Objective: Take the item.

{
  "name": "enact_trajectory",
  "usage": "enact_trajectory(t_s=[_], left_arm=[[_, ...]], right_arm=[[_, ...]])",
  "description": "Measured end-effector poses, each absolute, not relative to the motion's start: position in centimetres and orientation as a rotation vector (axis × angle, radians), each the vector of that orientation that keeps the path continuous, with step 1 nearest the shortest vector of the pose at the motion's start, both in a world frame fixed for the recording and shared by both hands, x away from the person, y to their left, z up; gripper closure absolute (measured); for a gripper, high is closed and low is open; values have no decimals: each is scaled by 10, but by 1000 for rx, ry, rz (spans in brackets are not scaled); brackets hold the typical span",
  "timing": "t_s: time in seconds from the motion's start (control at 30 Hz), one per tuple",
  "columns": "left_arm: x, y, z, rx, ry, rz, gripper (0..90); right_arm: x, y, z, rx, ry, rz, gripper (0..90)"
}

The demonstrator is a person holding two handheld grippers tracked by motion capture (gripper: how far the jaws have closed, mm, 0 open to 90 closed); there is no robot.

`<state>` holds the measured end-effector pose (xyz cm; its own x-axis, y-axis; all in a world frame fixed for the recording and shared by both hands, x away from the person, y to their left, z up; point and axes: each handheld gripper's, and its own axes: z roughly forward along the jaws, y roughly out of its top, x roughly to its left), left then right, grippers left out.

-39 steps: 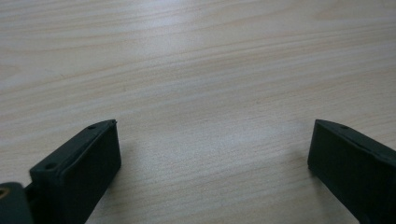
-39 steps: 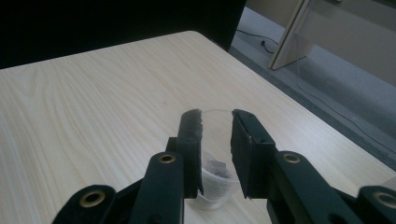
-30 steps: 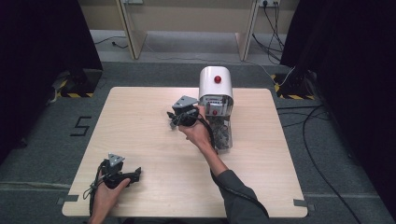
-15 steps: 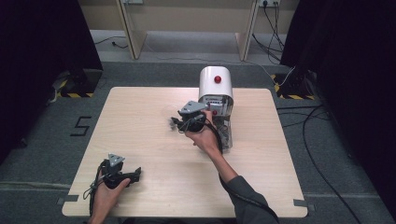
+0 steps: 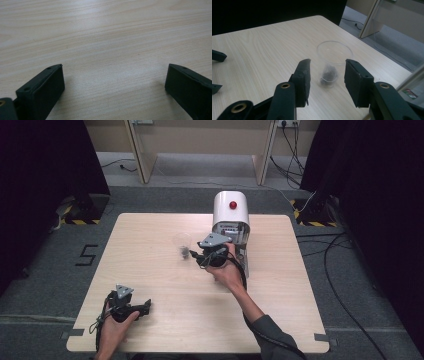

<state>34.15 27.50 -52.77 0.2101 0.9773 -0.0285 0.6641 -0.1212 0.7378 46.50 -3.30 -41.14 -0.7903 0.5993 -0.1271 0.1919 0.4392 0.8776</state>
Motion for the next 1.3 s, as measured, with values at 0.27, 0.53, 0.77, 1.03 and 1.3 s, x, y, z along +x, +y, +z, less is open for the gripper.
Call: enact_trajectory(t_s=[0.27,0.53,0.77,1.03,1.3], left_arm=[[341,275,-528,1860,1522,640,18],[341,275,-528,1859,1523,641,19],[341,275,-528,1861,1524,641,18],[341,275,-528,1861,1525,641,18],[341,275,-528,1860,1527,642,18]], right_arm=[[456,-46,-409,677,2259,1321,552],[448,-59,-411,680,2253,1319,537],[444,-75,-417,713,2249,1309,509],[433,-98,-420,765,2216,1335,453],[422,-114,-425,821,2181,1371,387]])
